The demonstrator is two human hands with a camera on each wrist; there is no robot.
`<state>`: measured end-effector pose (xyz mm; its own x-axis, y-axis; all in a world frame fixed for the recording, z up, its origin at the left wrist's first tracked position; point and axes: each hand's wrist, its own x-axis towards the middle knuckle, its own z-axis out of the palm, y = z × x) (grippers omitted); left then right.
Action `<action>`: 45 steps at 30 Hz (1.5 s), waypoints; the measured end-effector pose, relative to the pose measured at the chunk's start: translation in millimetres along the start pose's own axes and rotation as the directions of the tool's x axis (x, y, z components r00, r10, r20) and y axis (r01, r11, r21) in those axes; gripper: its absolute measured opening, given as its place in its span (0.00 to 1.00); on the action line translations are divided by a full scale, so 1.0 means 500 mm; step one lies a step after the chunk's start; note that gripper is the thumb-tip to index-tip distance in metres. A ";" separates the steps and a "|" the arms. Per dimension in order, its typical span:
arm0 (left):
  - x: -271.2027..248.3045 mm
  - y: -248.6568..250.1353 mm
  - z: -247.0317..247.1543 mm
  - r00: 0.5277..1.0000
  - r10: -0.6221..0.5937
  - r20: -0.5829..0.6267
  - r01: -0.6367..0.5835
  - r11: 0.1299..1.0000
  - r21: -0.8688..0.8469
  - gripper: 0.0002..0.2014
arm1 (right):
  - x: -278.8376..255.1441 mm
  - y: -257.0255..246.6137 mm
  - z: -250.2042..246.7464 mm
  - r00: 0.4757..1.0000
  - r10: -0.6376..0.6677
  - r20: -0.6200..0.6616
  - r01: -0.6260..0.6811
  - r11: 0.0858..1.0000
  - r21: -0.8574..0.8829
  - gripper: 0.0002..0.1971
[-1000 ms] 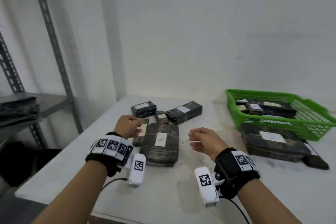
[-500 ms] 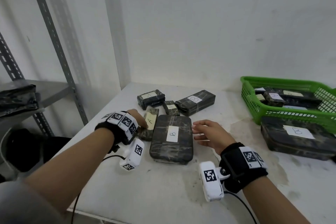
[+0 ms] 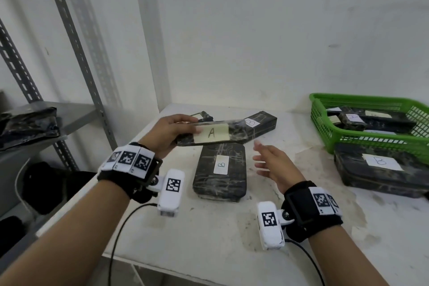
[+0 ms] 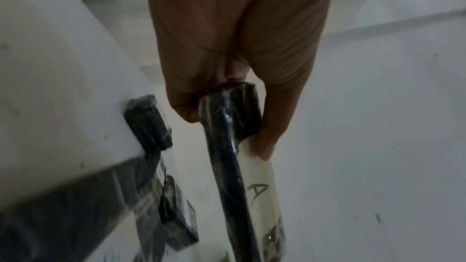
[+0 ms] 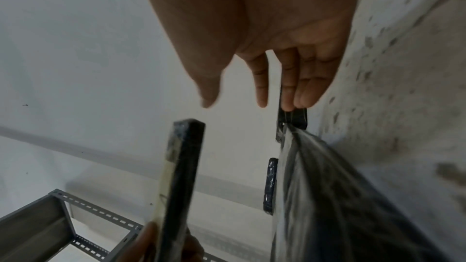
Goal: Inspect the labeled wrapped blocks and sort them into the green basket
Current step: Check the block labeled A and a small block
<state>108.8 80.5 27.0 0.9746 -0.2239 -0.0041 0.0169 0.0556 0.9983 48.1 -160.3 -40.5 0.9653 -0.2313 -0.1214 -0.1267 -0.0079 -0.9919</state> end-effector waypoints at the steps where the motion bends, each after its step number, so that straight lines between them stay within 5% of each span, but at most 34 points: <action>1: -0.009 -0.005 0.018 1.000 0.010 0.018 -0.010 0.999 -0.048 0.10 | -0.004 -0.001 -0.004 1.000 -0.024 0.012 0.024 0.999 0.028 0.27; 4: -0.023 -0.027 0.066 0.999 0.025 0.042 -0.020 0.993 -0.117 0.11 | -0.016 -0.006 -0.013 0.982 -0.061 0.177 -0.001 0.942 0.336 0.37; 7: -0.025 -0.047 0.109 0.998 0.034 0.049 -0.026 0.987 -0.158 0.12 | -0.028 -0.019 -0.017 0.953 -0.160 0.257 -0.008 0.835 0.550 0.29; 12: -0.007 -0.068 0.166 0.996 0.057 0.063 -0.033 0.942 -0.334 0.08 | -0.022 -0.016 -0.028 0.955 -0.284 0.086 0.197 0.823 0.532 0.09; 14: 0.001 -0.081 0.177 0.994 0.070 0.087 -0.031 0.922 -0.386 0.15 | -0.017 -0.014 -0.036 0.955 -0.292 0.054 0.221 0.821 0.527 0.09; 23: 0.018 -0.117 0.203 0.983 0.185 -0.009 -0.170 0.882 -0.439 0.13 | -0.012 -0.013 -0.054 0.933 -0.360 0.010 0.314 0.827 0.467 0.16; 28: 0.018 -0.132 0.199 0.966 0.237 0.105 -0.135 0.808 -0.574 0.33 | -0.012 -0.012 -0.055 0.909 -0.414 -0.049 0.399 0.831 0.387 0.15; 33: 0.010 -0.125 0.199 0.969 0.246 0.041 -0.182 0.810 -0.557 0.12 | -0.023 -0.023 -0.054 0.920 -0.389 0.052 0.332 0.842 0.425 0.21; 38: -0.004 -0.127 0.201 0.962 0.270 0.045 -0.196 0.794 -0.575 0.13 | -0.027 -0.018 -0.043 0.892 -0.451 -0.038 0.432 0.823 0.368 0.09; 45: 0.000 -0.140 0.204 0.959 0.280 -0.051 -0.270 0.837 -0.476 0.12 | -0.032 -0.024 -0.041 0.911 -0.413 -0.005 0.385 0.845 0.370 0.11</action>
<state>85.0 -22.5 -37.0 0.9505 -0.1489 0.2728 -0.1429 0.5702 0.8090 29.4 -176.5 -25.7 0.9305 -0.2118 0.2988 0.3489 0.2646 -0.8990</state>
